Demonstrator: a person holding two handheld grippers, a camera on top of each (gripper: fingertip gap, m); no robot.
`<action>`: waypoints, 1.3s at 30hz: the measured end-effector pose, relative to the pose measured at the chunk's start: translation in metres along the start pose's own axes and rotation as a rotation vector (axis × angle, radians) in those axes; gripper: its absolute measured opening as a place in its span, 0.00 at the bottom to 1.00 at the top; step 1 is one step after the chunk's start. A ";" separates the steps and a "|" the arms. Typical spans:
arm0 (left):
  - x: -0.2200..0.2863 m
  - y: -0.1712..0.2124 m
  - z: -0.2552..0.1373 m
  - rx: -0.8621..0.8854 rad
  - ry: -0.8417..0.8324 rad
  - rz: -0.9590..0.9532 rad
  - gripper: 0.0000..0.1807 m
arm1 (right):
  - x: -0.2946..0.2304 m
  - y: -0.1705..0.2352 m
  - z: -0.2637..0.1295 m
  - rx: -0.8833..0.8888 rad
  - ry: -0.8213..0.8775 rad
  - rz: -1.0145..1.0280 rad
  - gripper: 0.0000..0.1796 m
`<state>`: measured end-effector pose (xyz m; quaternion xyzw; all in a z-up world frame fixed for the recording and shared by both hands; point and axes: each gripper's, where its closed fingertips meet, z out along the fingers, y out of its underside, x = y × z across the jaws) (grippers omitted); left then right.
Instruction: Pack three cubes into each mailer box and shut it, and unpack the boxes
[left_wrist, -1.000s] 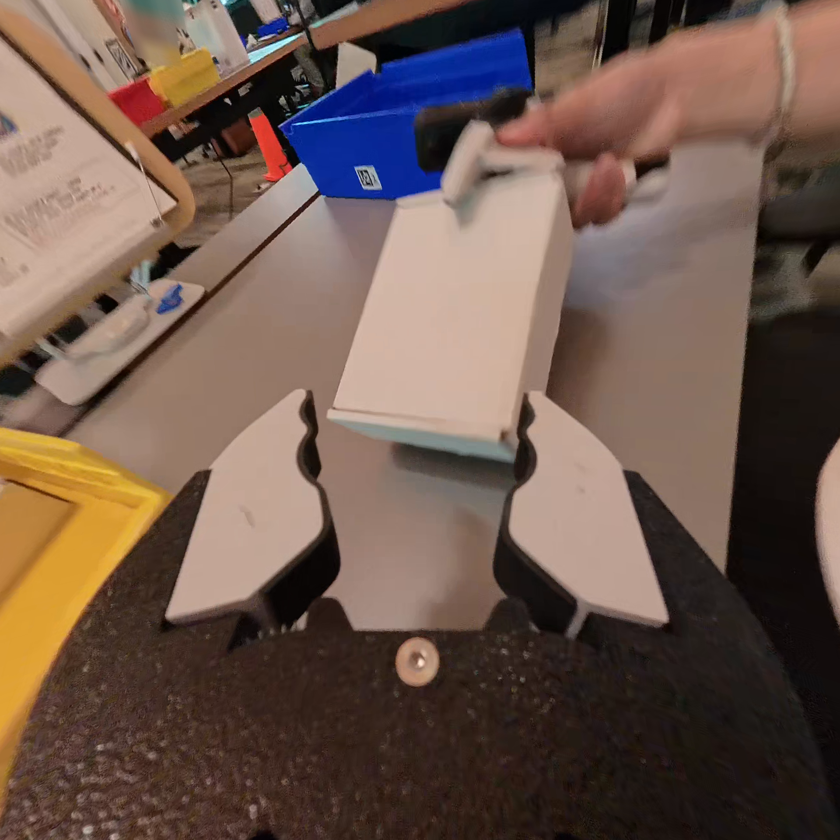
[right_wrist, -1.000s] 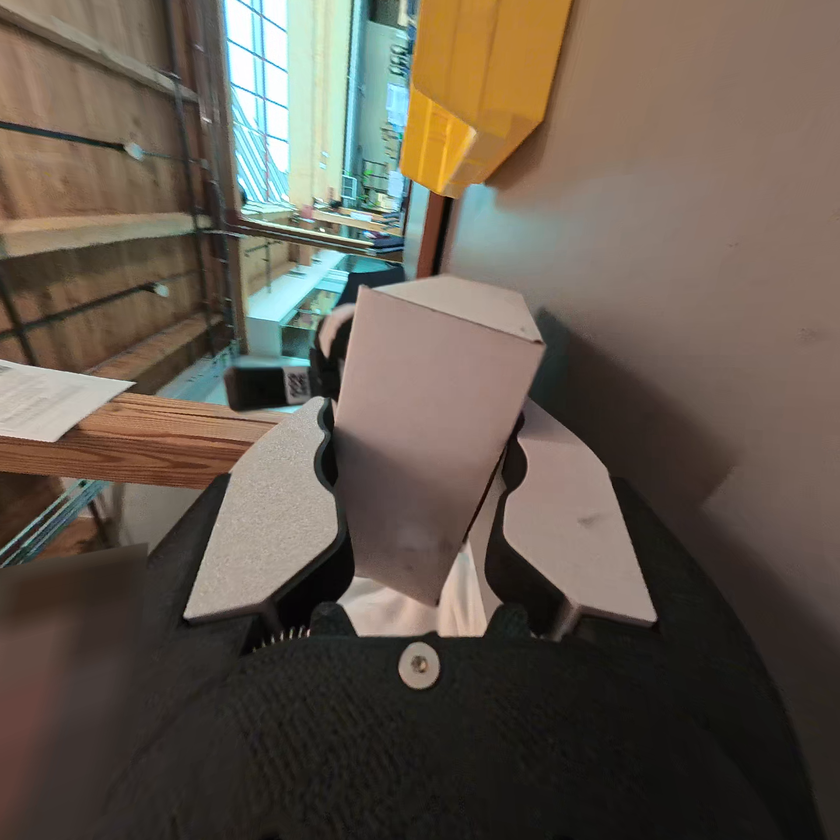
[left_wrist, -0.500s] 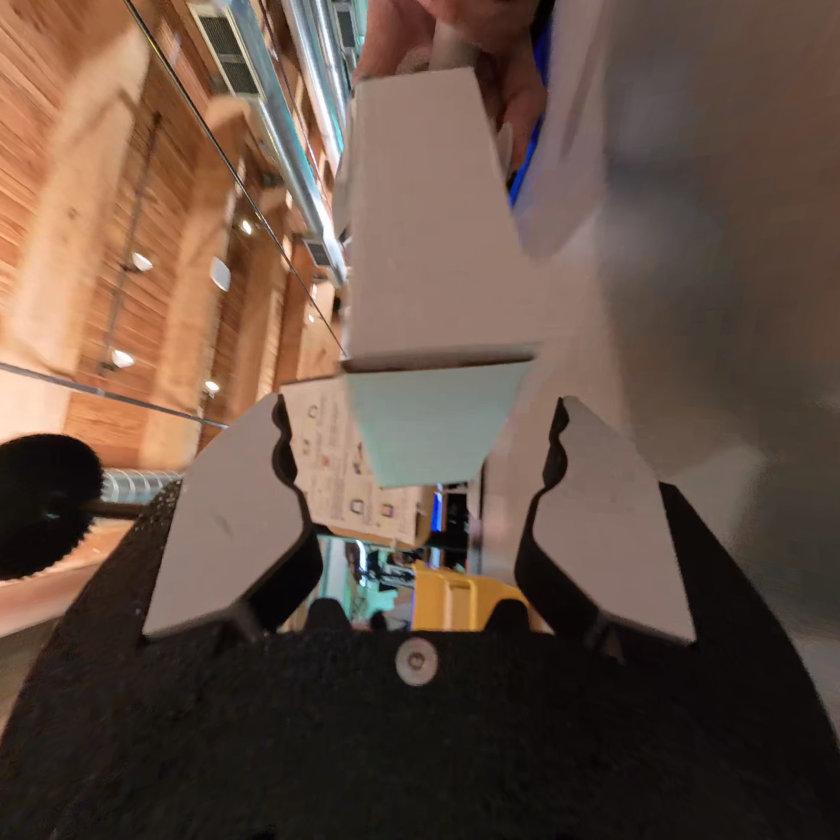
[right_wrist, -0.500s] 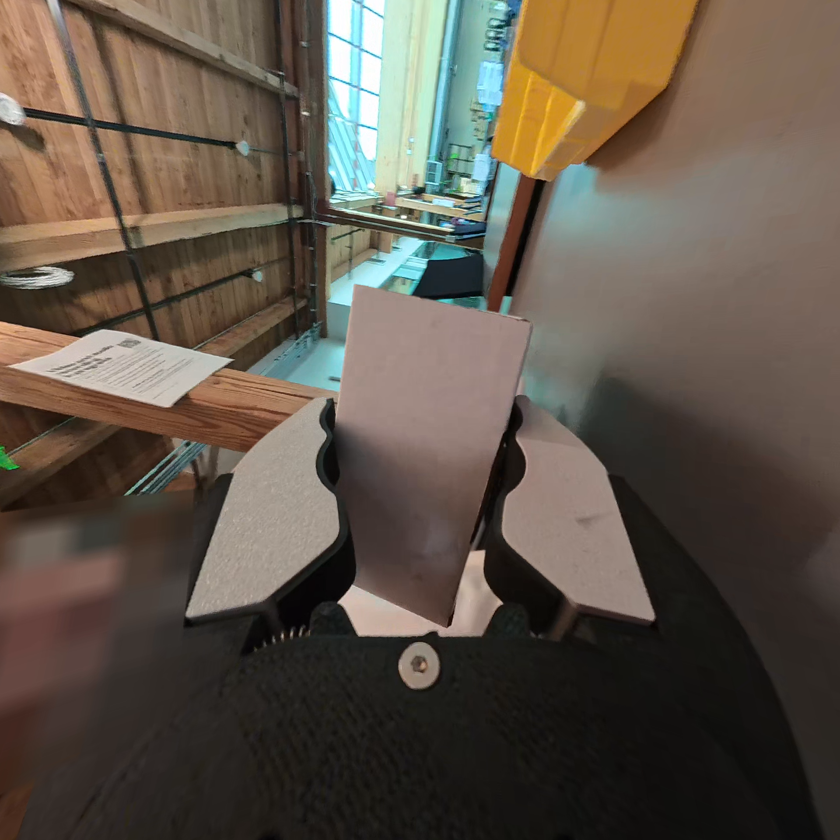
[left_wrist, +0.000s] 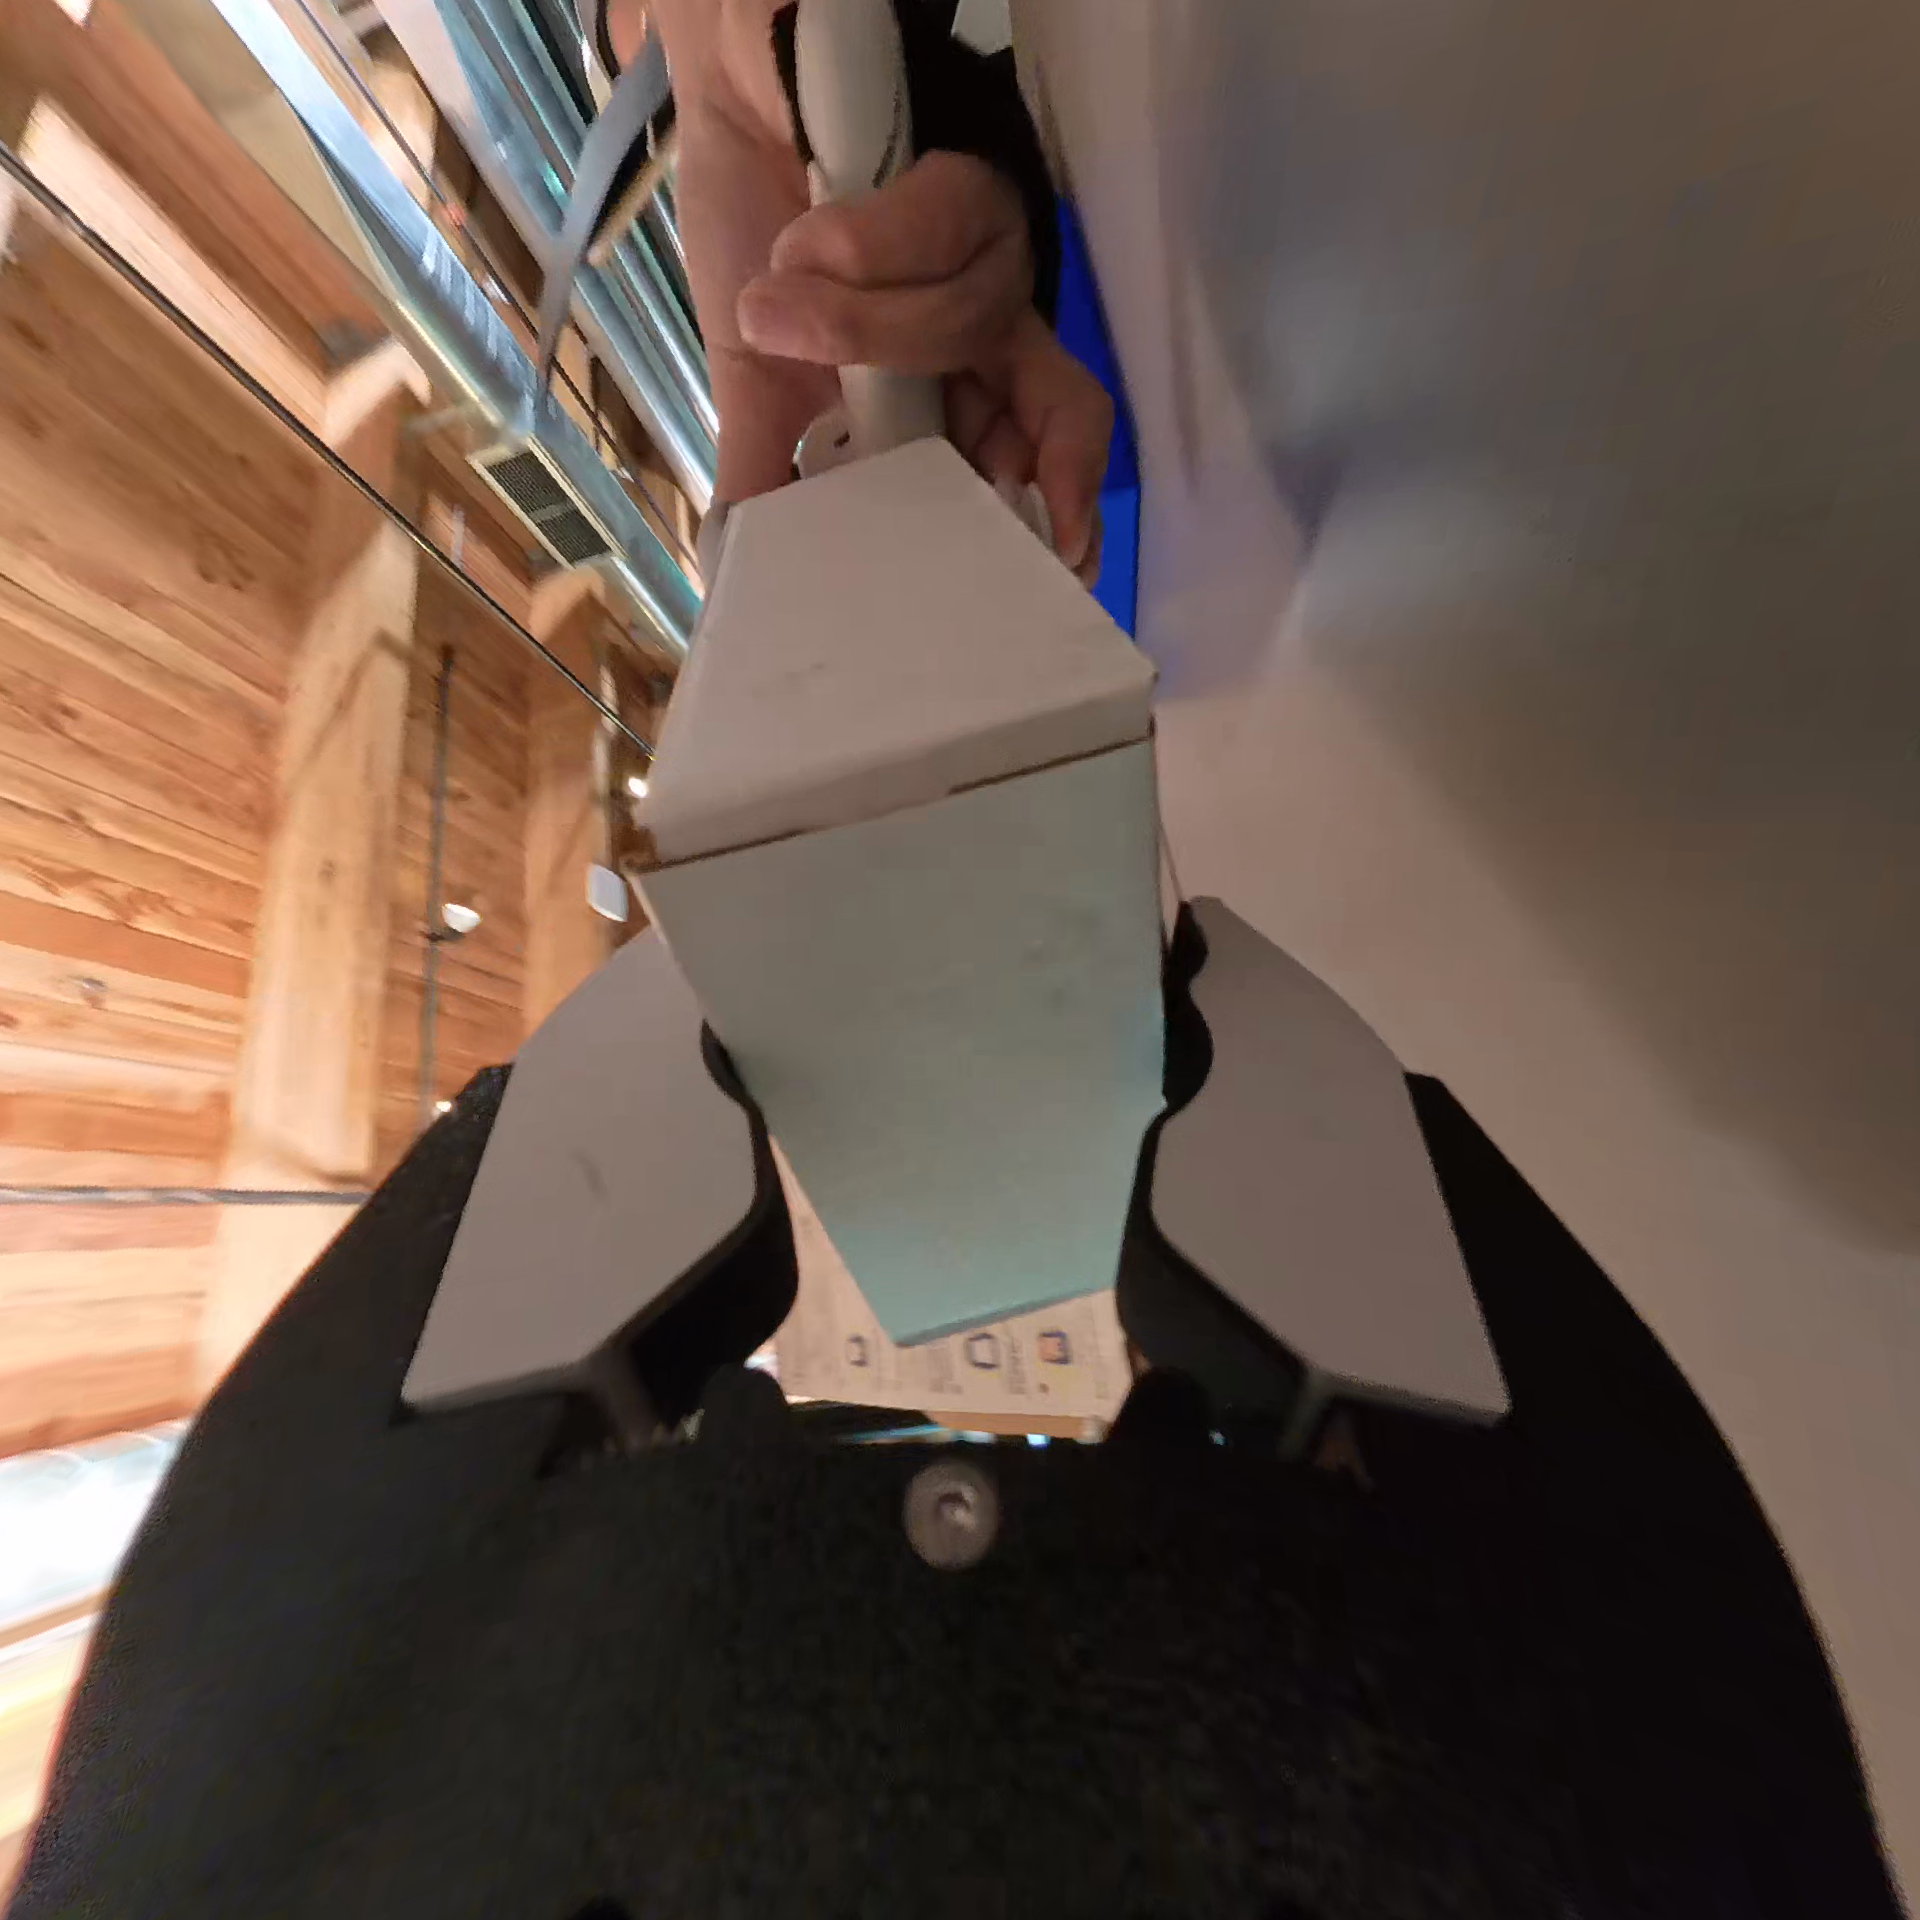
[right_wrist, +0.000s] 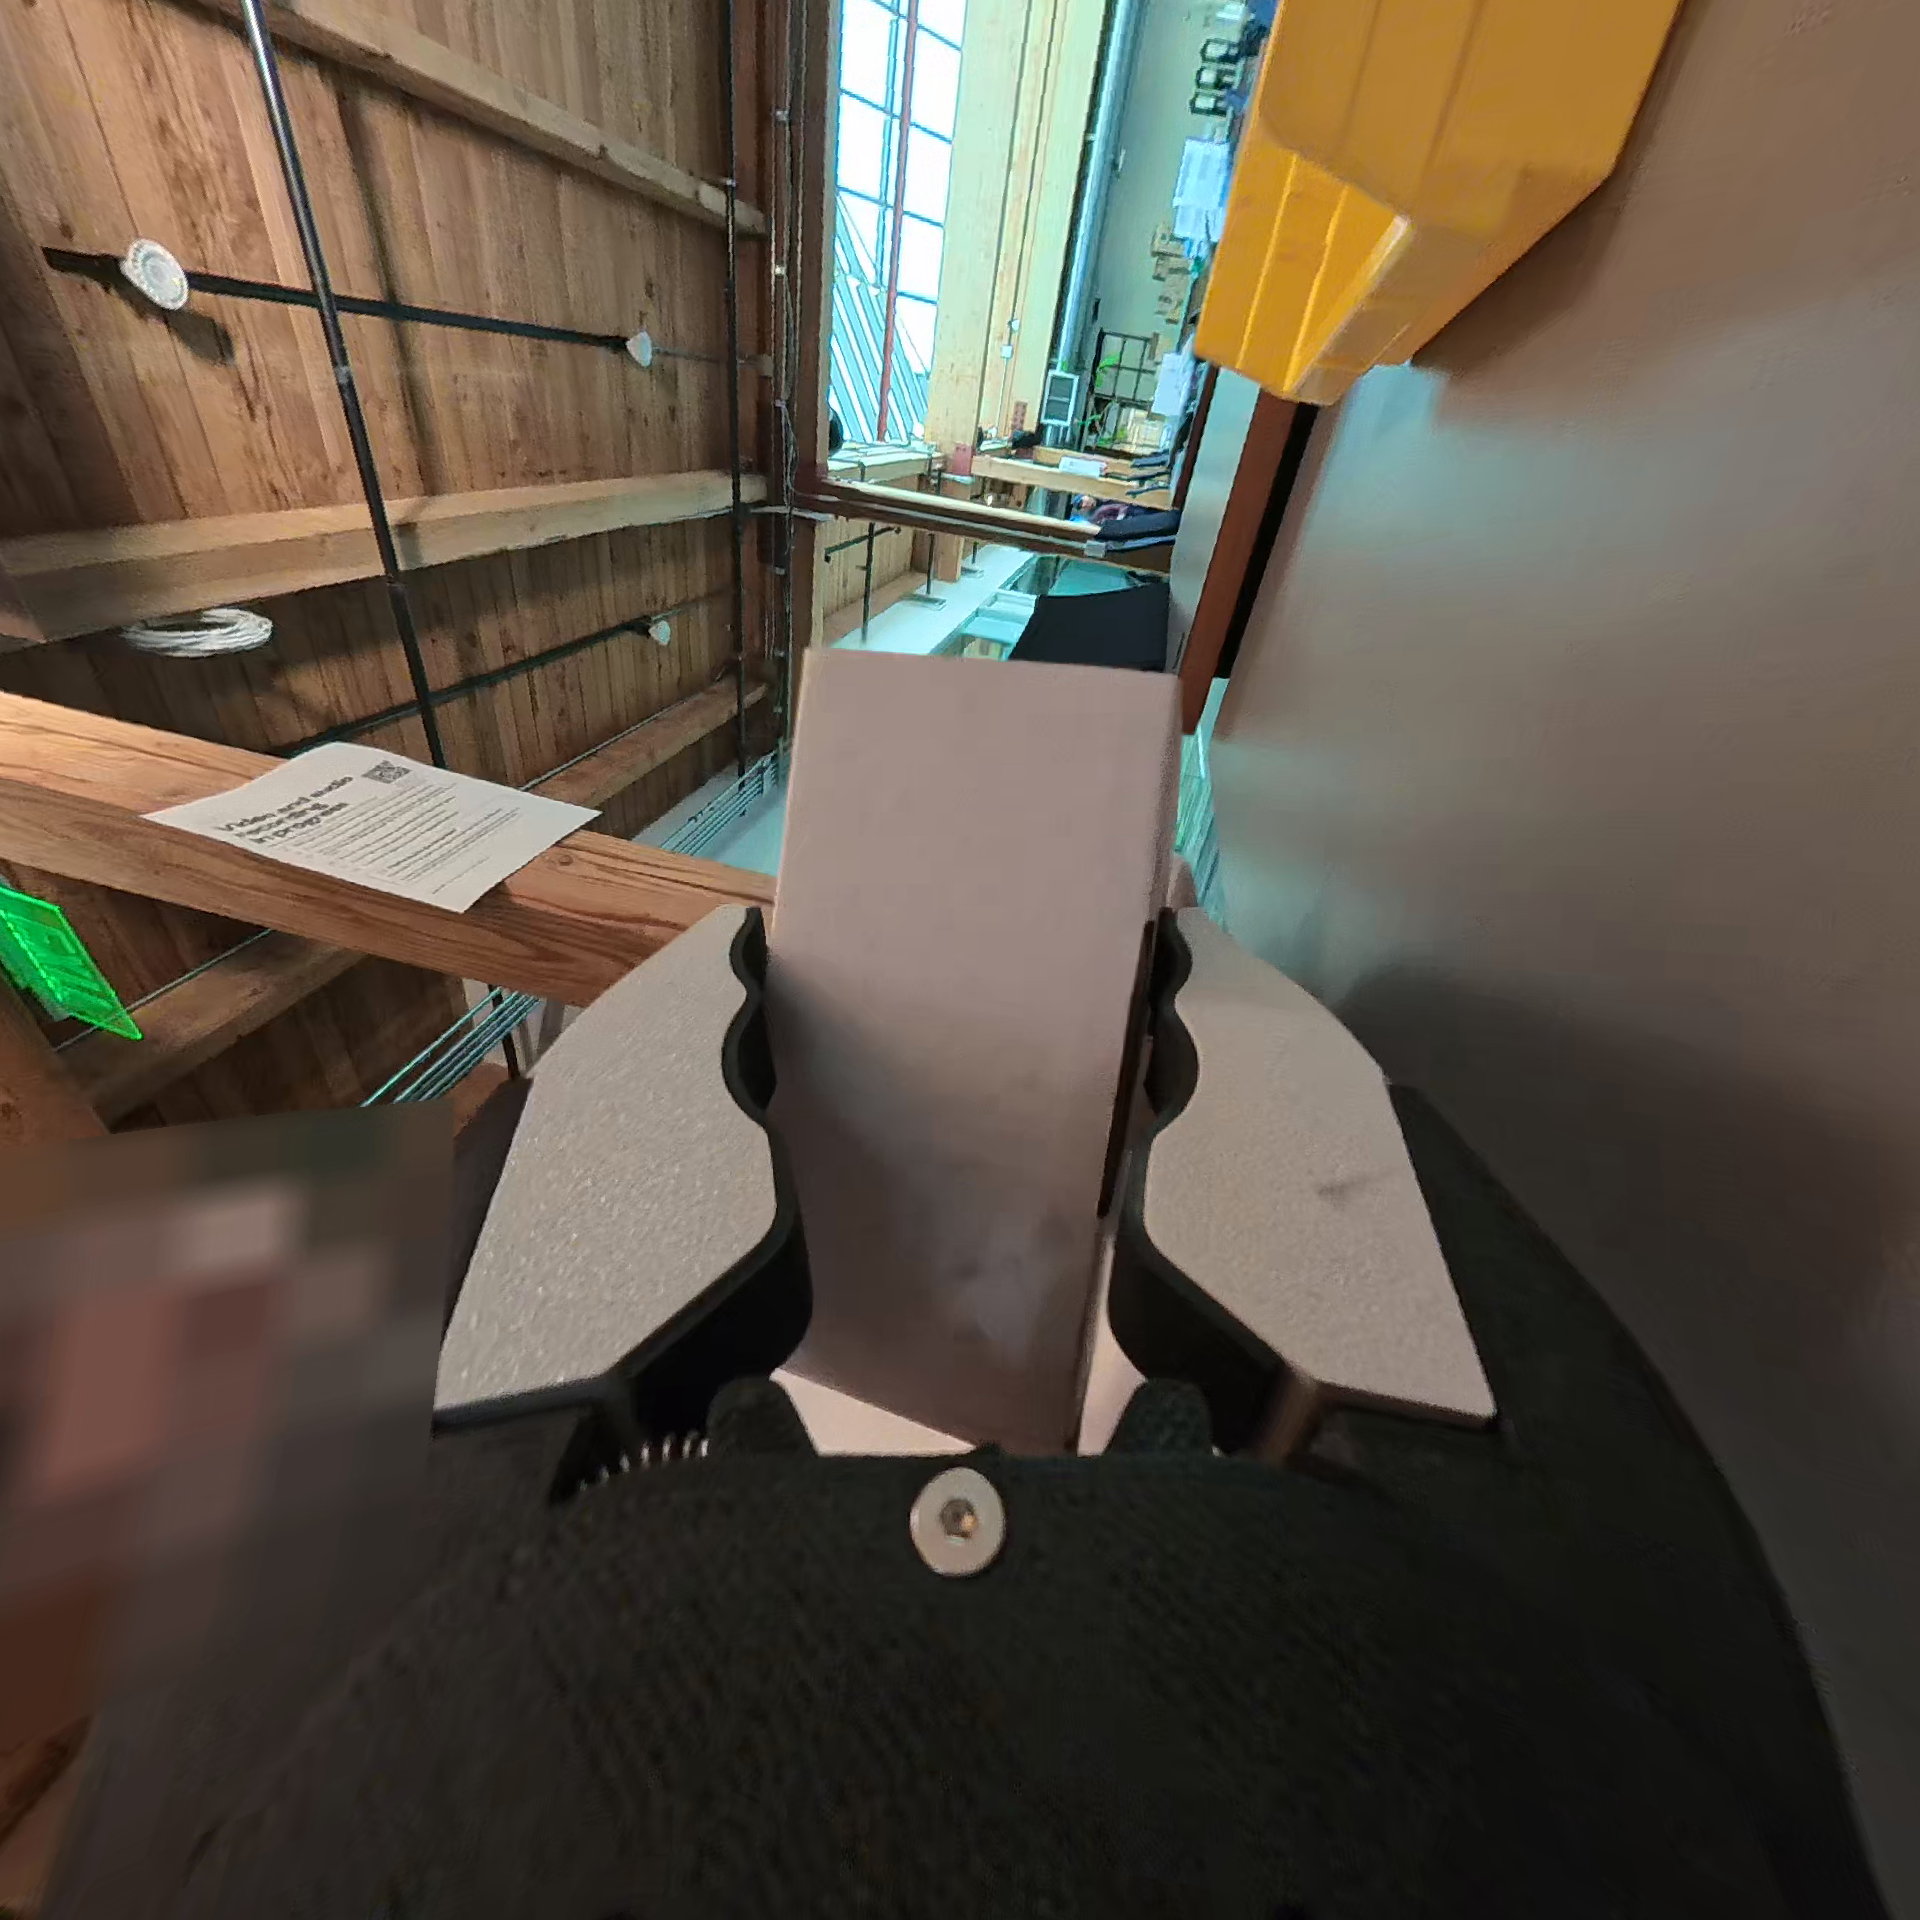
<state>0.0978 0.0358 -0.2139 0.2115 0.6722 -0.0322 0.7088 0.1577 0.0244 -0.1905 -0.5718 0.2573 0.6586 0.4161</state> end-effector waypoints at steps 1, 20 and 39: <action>-0.001 0.001 0.001 -0.008 0.023 -0.053 0.41 | 0.002 -0.001 -0.004 0.003 0.018 -0.015 0.40; 0.040 0.020 0.030 0.186 0.627 -1.656 0.41 | -0.029 -0.004 -0.073 0.023 0.548 -1.125 0.61; 0.059 0.030 0.033 0.034 0.716 -1.689 0.46 | 0.003 -0.030 -0.062 -0.030 0.853 -1.522 0.56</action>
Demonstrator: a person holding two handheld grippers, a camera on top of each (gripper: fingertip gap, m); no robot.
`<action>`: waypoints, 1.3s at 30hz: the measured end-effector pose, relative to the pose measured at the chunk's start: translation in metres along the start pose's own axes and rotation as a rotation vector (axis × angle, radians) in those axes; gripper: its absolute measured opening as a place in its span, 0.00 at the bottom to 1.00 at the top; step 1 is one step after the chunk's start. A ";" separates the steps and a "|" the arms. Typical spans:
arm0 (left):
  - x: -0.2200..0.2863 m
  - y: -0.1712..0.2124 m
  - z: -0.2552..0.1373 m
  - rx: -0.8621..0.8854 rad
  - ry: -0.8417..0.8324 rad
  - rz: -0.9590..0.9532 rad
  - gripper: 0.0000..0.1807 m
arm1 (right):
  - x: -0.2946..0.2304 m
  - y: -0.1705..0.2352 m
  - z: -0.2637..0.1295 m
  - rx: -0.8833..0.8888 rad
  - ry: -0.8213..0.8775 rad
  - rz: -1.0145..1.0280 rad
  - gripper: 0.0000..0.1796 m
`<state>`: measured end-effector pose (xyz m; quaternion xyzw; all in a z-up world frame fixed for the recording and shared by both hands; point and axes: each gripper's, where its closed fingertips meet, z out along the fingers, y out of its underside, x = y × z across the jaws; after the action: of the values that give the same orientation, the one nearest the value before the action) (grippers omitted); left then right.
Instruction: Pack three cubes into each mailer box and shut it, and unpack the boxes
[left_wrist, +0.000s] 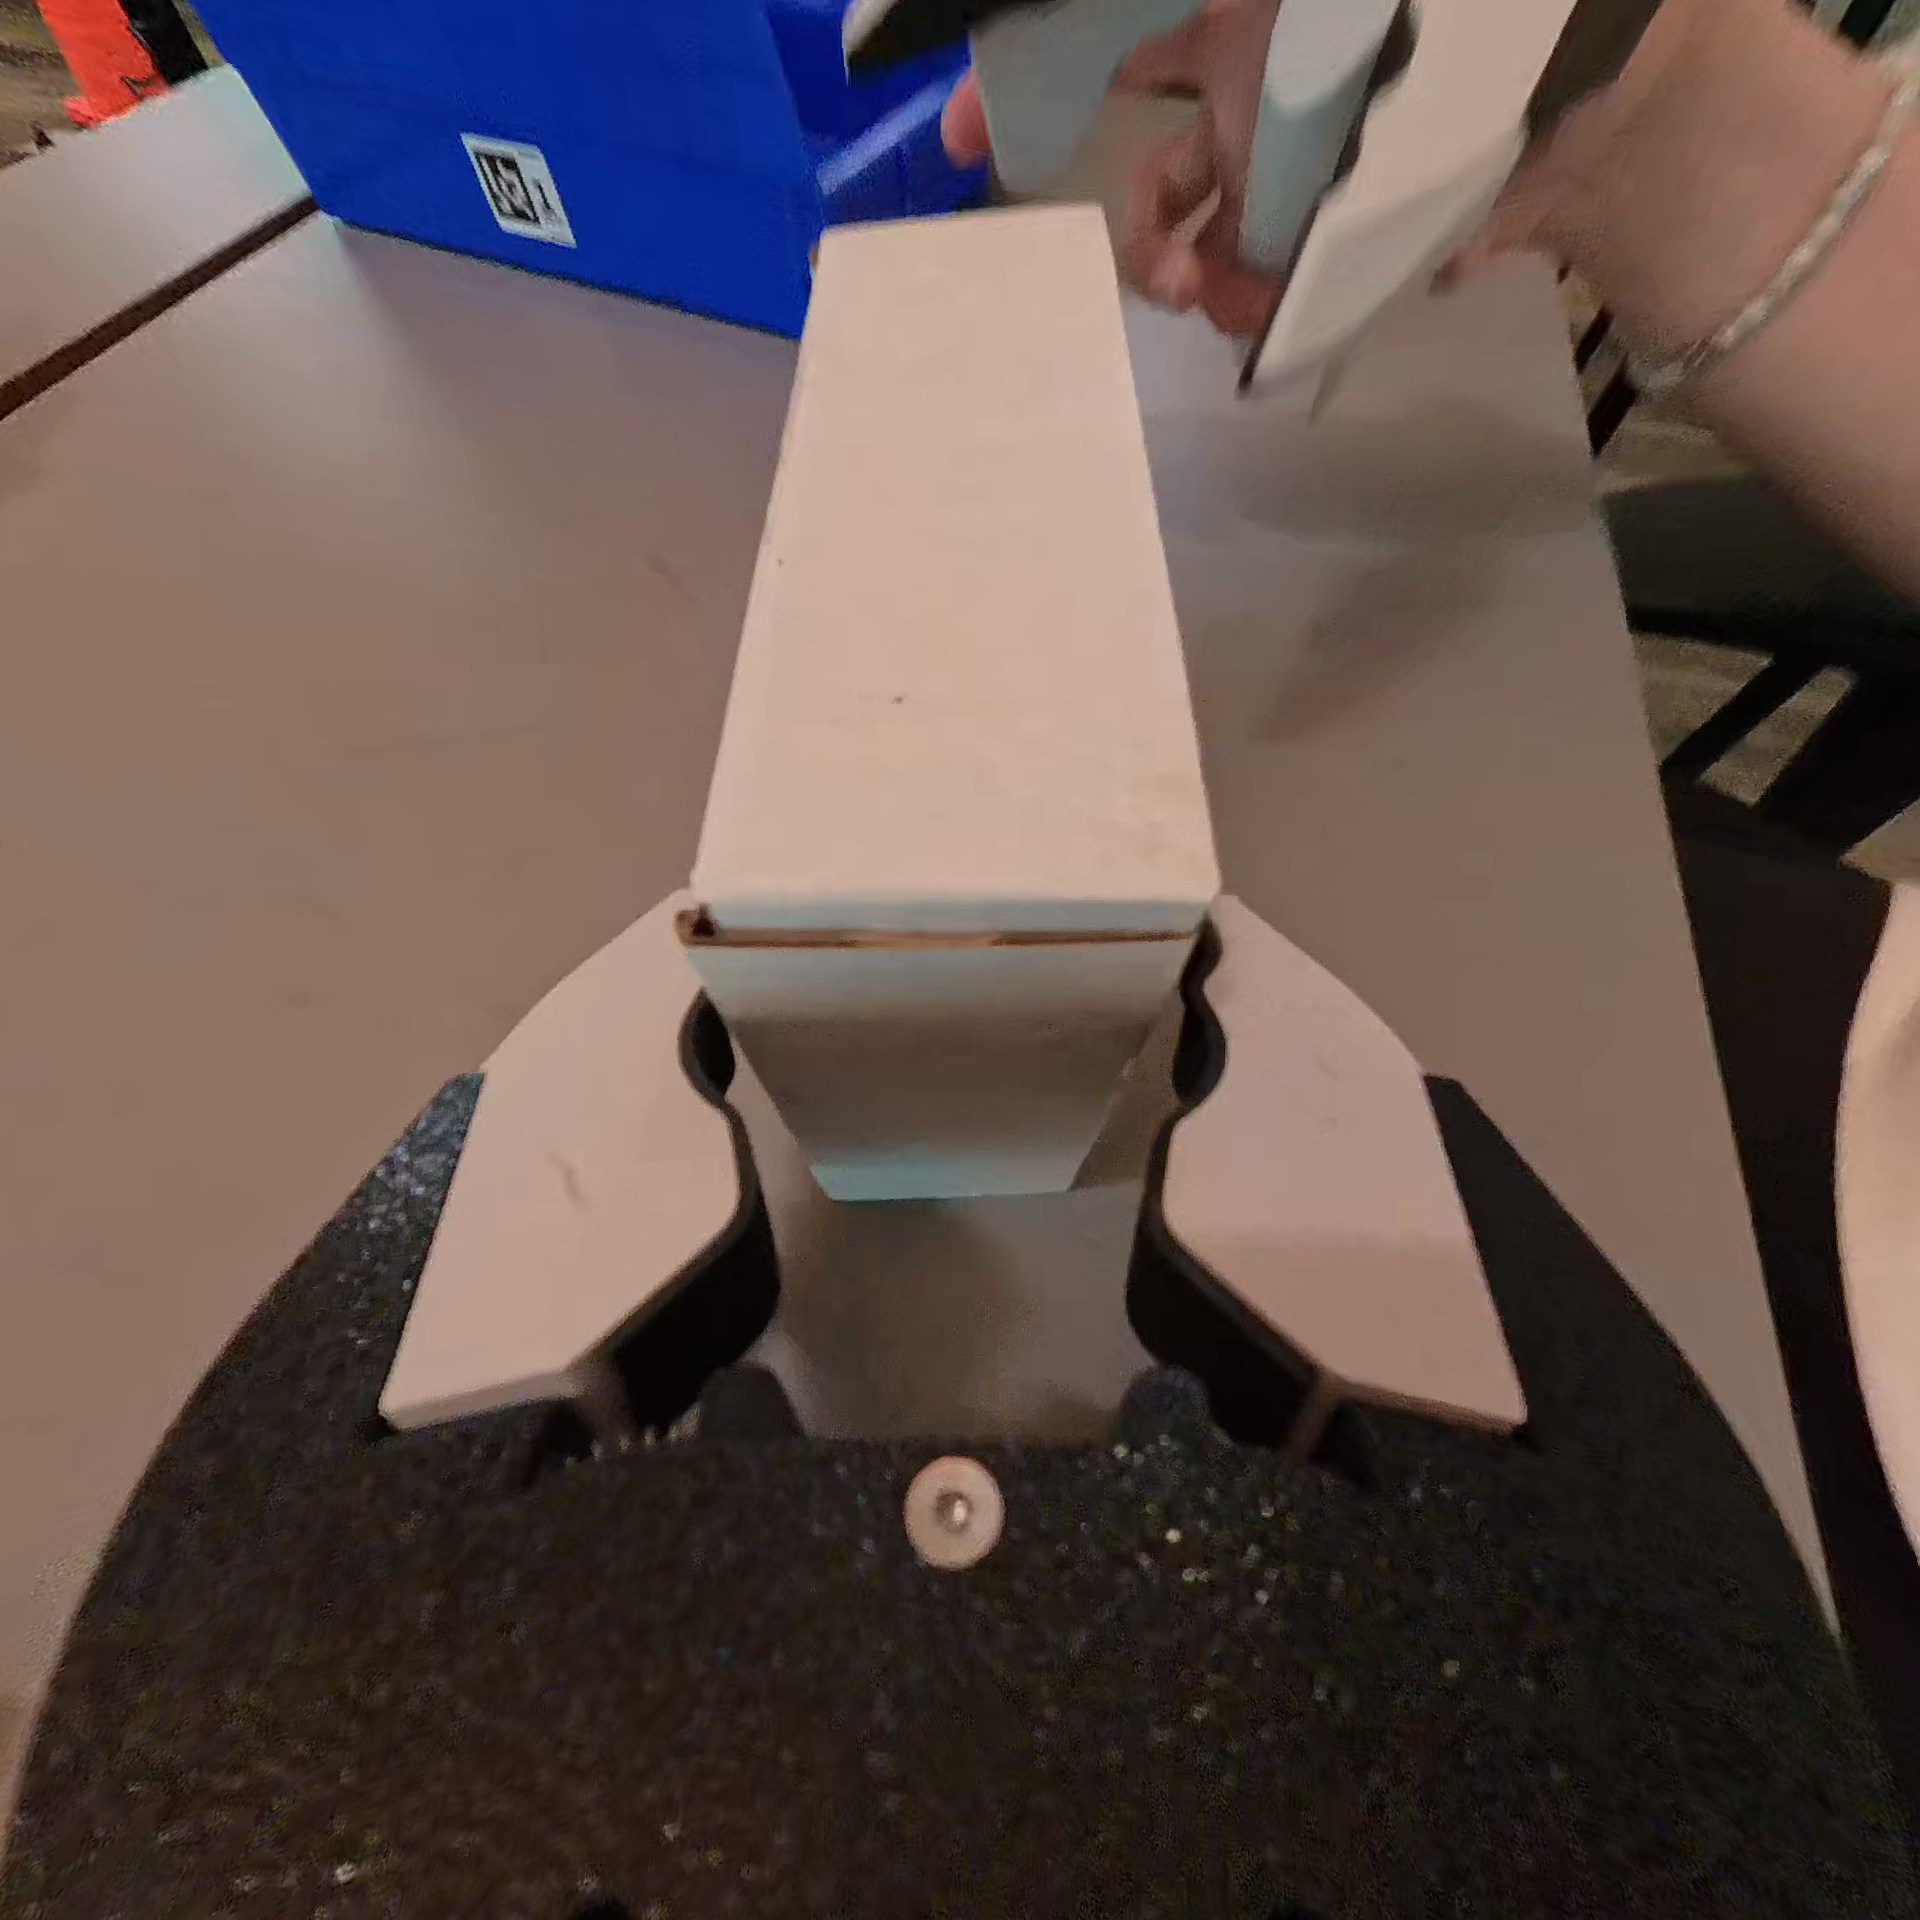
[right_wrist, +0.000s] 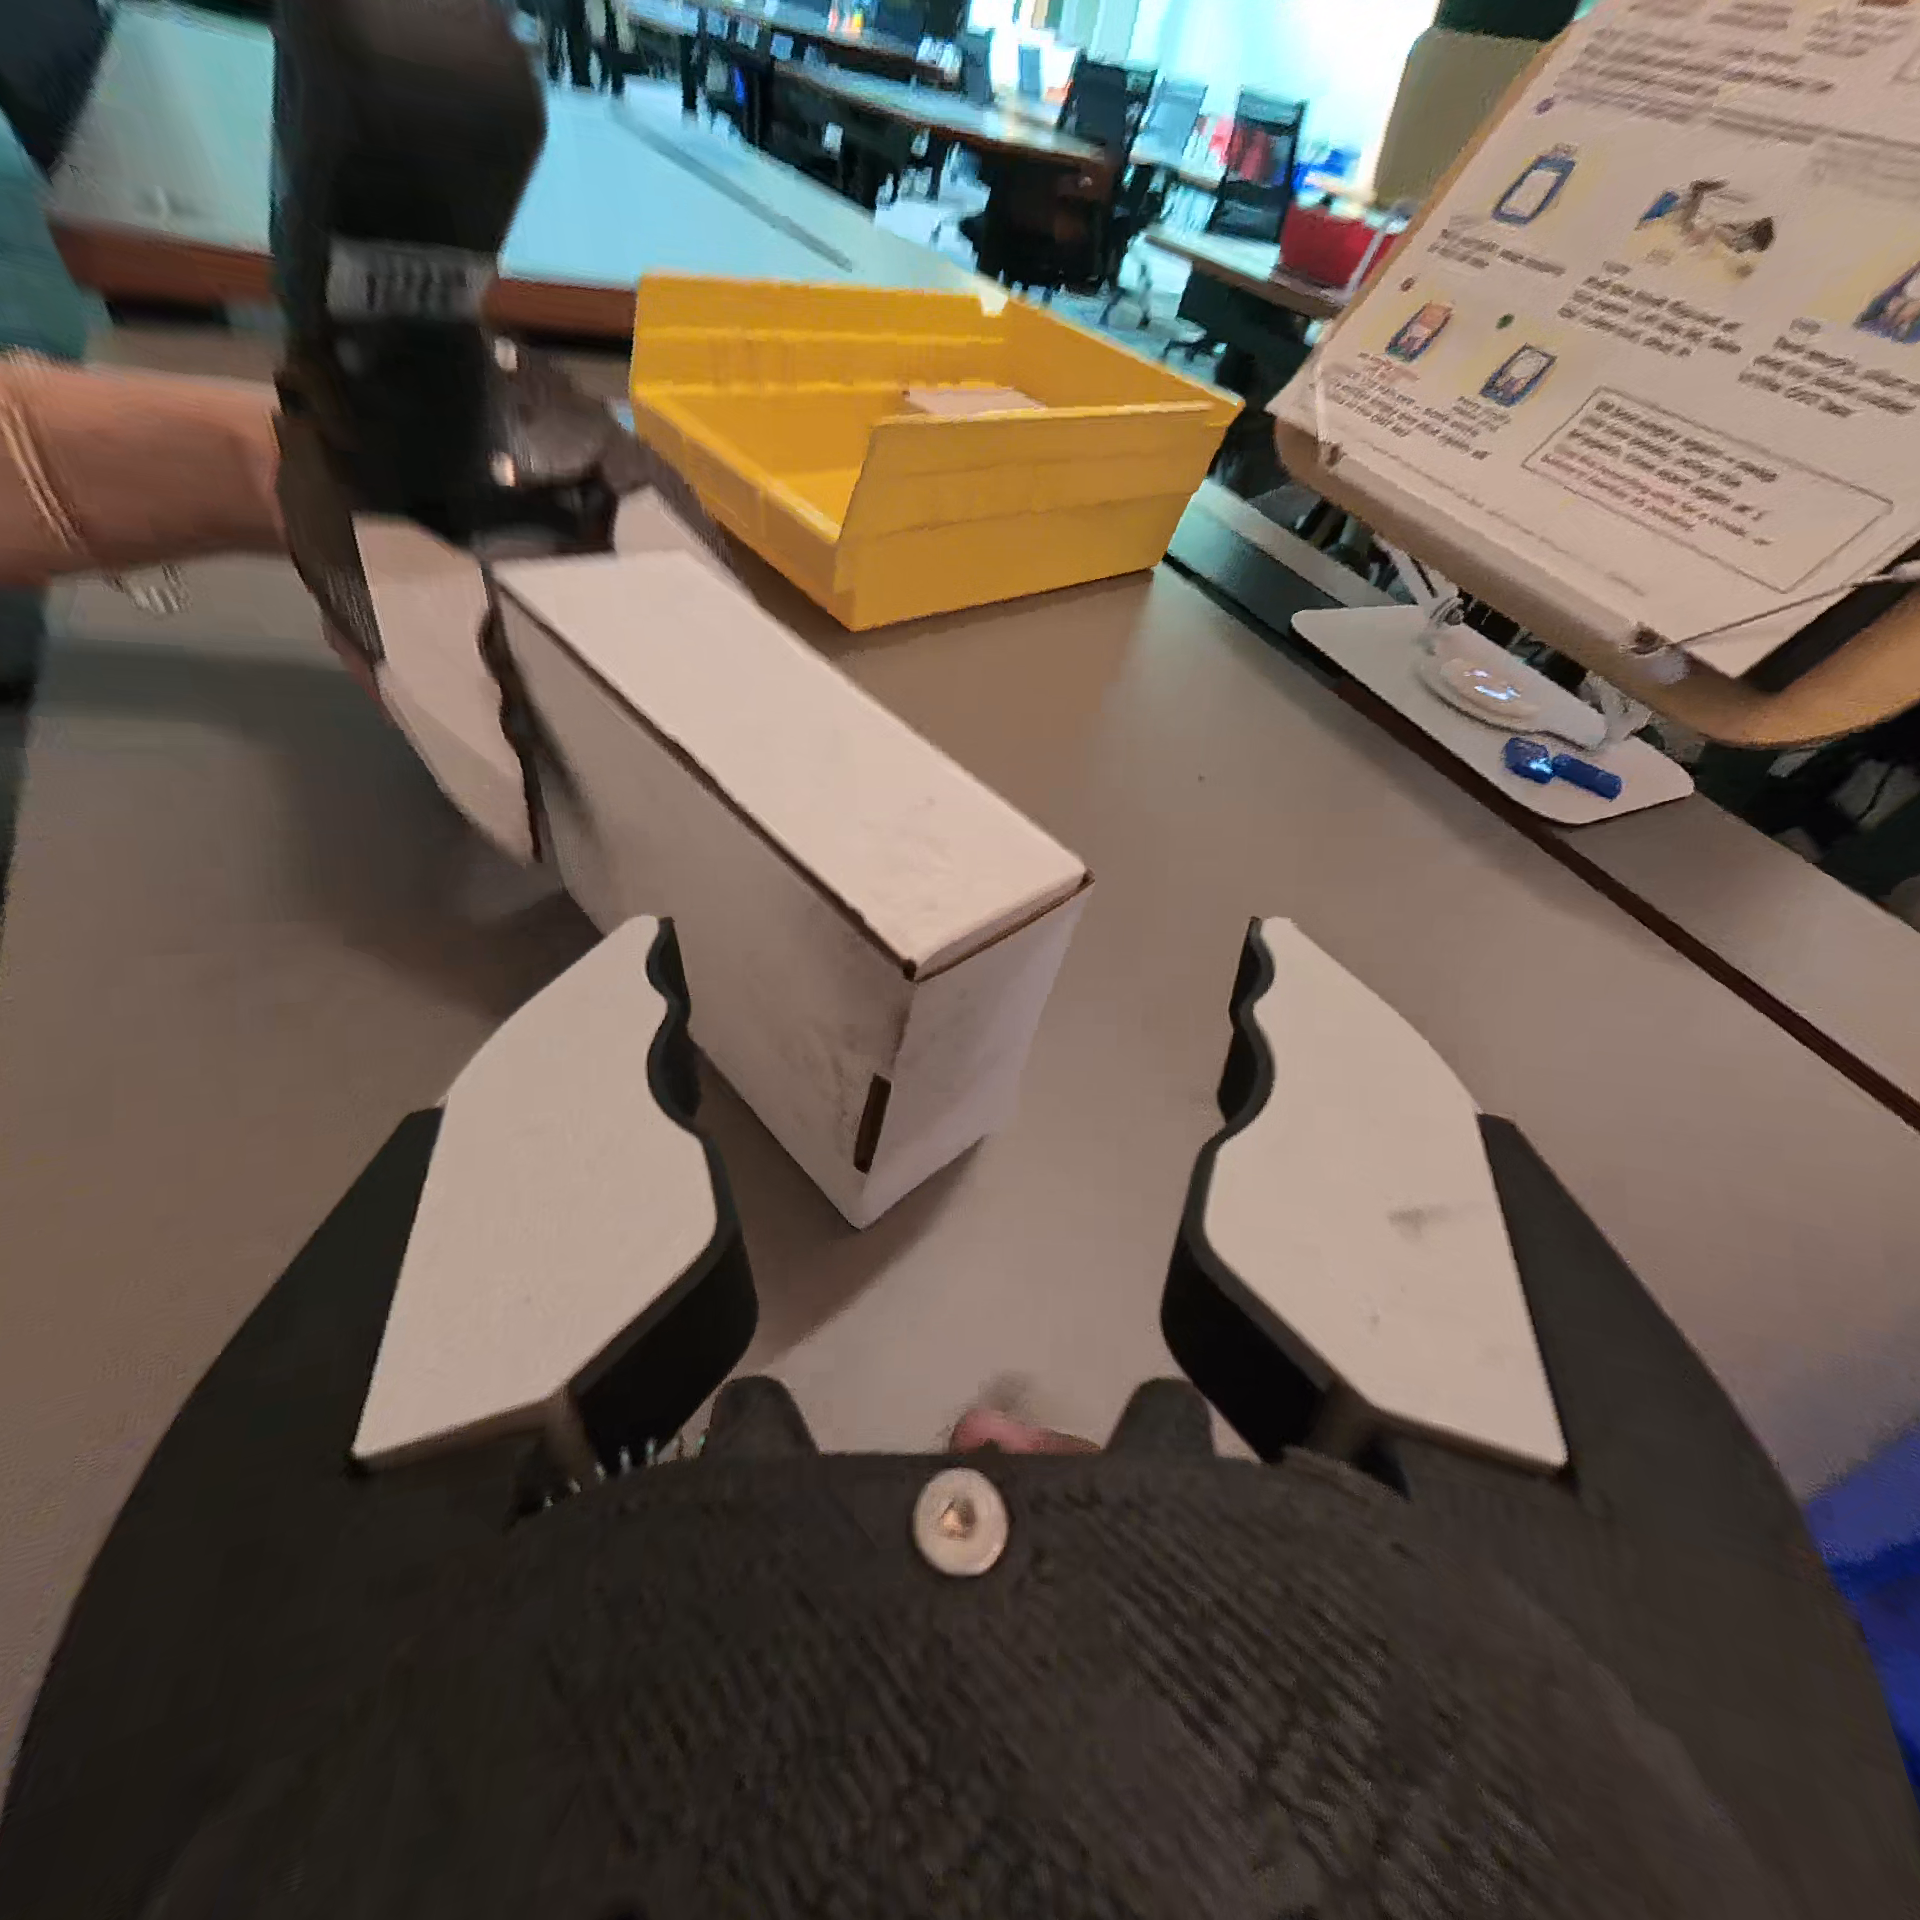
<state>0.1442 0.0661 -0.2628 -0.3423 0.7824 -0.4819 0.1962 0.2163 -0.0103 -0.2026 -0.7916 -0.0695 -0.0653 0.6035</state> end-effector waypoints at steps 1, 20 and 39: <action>0.000 -0.003 -0.003 0.019 -0.010 -0.003 0.47 | -0.002 0.007 0.004 -0.036 -0.018 -0.031 0.56; -0.006 0.013 0.017 -0.095 -0.084 -0.029 0.45 | -0.021 0.035 0.048 -0.130 -0.229 -0.032 0.57; 0.002 0.012 0.021 -0.099 0.033 0.043 0.43 | -0.020 -0.010 0.004 -0.380 0.119 -0.769 0.39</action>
<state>0.1519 0.0549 -0.2837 -0.3267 0.8155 -0.4440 0.1763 0.1947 -0.0048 -0.1978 -0.7999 -0.3112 -0.3427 0.3820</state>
